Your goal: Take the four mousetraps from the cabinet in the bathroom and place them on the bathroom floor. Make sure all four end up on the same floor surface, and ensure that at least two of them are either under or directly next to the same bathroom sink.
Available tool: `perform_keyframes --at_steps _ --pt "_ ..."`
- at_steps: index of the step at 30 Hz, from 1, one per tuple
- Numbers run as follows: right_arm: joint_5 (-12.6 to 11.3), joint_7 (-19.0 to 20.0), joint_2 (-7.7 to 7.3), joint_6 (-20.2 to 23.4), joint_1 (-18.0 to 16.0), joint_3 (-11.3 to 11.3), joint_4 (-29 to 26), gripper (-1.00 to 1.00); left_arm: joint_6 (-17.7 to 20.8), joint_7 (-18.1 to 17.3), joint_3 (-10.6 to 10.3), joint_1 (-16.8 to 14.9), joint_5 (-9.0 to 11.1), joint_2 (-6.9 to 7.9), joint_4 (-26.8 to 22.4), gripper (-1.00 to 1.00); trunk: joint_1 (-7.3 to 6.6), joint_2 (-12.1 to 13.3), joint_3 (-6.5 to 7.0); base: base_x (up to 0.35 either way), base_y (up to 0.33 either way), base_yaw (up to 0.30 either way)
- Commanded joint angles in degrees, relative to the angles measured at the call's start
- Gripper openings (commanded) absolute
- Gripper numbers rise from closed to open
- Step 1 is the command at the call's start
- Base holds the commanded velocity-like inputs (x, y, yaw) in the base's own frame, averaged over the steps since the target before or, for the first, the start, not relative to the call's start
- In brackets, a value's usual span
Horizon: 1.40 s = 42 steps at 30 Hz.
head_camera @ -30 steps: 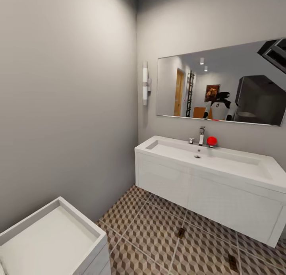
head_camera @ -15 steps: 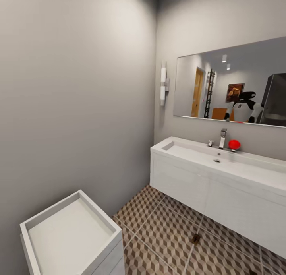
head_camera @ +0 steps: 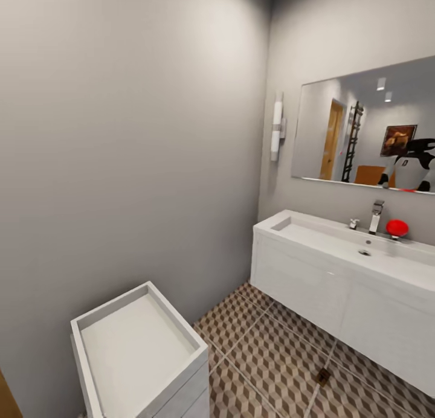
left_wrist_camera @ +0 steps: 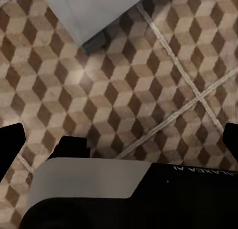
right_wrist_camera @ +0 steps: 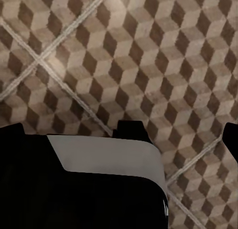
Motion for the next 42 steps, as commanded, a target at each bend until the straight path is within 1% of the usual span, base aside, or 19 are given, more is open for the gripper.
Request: perform_keyframes --at_steps 1,9,27,33,42 --pt "0.6 -0.3 0.00 0.0 -0.1 -0.5 0.1 1.00 -0.2 -0.3 -0.5 0.0 0.5 -0.03 0.1 1.00 0.00 0.0 -0.06 0.000 0.000 0.273" --pt "0.6 -0.3 0.00 0.0 -0.1 -0.5 0.1 1.00 -0.2 -1.7 -0.4 0.3 0.6 -0.01 0.0 1.00 0.00 0.0 -0.06 0.000 0.000 0.273" --pt "0.6 -0.3 0.00 0.0 -0.1 -0.5 0.1 1.00 -0.2 -2.0 -0.4 0.7 0.6 0.01 0.0 1.00 0.00 0.0 -0.06 0.000 0.000 0.267" --pt "0.6 -0.3 0.00 0.0 -0.1 -0.5 0.1 1.00 -0.2 -2.0 -0.5 0.7 0.6 0.01 0.0 1.00 0.00 0.0 -0.06 0.000 0.000 0.105" --pt "0.7 -0.2 0.00 0.1 -0.1 -0.5 0.1 1.00 -0.2 -2.0 -0.4 0.7 0.6 0.01 0.0 1.00 0.00 0.0 -0.06 0.000 0.000 0.027"
